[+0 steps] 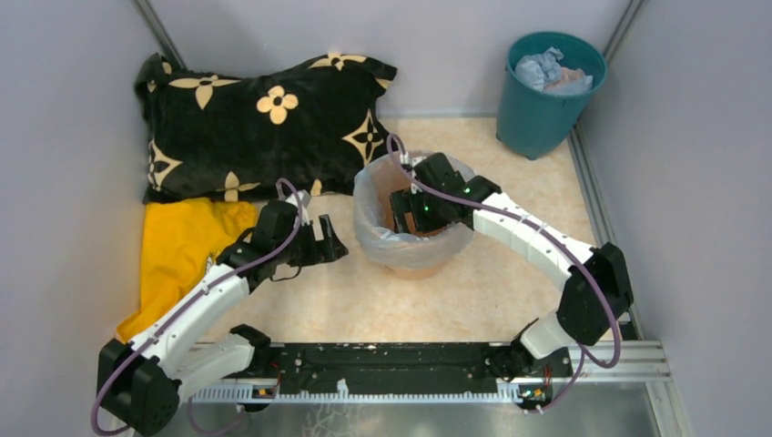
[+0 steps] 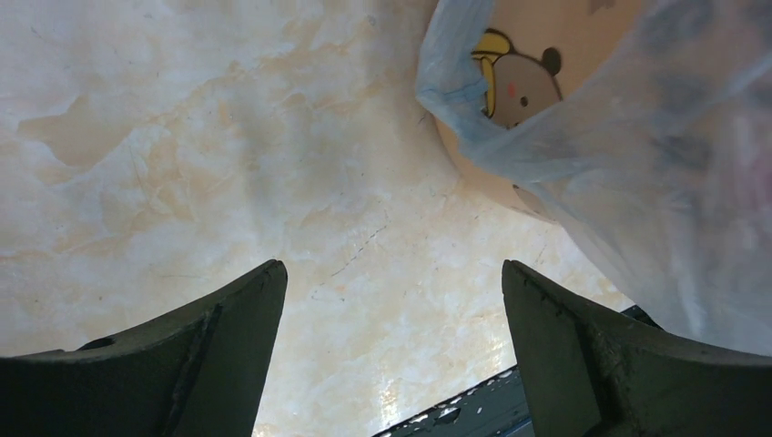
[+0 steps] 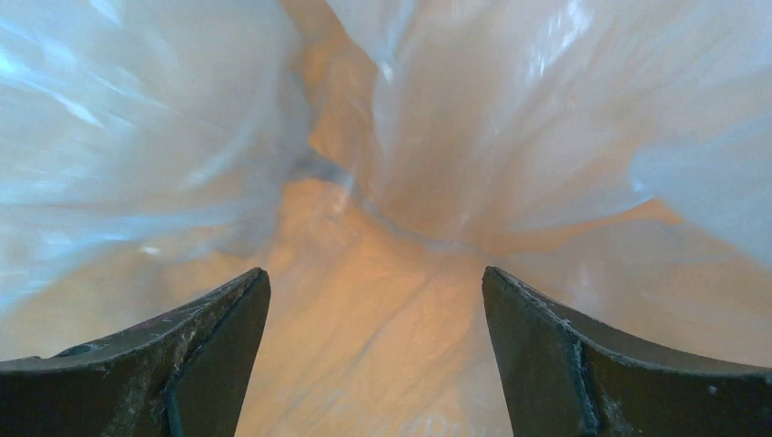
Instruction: Put the trash bags into the trash bin
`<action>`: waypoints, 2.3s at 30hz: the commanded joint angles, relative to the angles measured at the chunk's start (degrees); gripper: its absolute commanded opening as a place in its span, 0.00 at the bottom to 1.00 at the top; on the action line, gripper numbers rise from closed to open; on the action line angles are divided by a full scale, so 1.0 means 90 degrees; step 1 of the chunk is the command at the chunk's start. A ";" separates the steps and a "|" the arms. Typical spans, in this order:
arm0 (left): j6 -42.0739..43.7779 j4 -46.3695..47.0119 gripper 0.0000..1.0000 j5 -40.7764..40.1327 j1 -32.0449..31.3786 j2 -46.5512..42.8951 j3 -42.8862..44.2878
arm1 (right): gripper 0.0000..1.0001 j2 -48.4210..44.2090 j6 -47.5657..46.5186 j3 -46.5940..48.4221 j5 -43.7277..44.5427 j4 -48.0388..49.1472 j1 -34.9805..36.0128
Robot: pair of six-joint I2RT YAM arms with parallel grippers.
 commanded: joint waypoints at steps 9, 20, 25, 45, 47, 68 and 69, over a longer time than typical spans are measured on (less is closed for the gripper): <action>0.0124 -0.0456 0.94 -0.0321 0.0030 -0.0288 0.1080 | 0.86 -0.0767 0.0092 0.1337 0.0563 -0.0059 -0.0054; 0.0423 -0.0663 0.95 0.0404 0.0032 0.0284 0.3051 | 0.81 -0.2674 0.0771 0.0259 -0.0016 0.0845 -0.0049; 0.0710 -0.0876 0.95 0.0371 0.0035 0.0891 0.3855 | 0.78 -0.3127 0.0838 0.0556 0.1796 -0.0028 -0.0054; 0.1264 -0.0931 0.92 0.0742 -0.0054 0.2001 0.3607 | 0.68 -0.2212 0.1434 0.0007 0.3190 -0.1097 -0.0066; 0.1251 -0.0887 0.92 0.0756 -0.0058 0.1962 0.3603 | 0.68 -0.2191 0.1433 0.0018 0.3165 -0.1079 -0.0063; 0.1518 -0.1724 0.92 0.0997 -0.0066 0.2092 0.4757 | 0.72 -0.1544 0.1233 0.1297 0.3545 -0.1800 -0.0060; 0.1552 -0.1777 0.91 0.1017 -0.0084 0.2175 0.4752 | 0.72 -0.1470 0.1230 0.1294 0.3569 -0.1799 -0.0059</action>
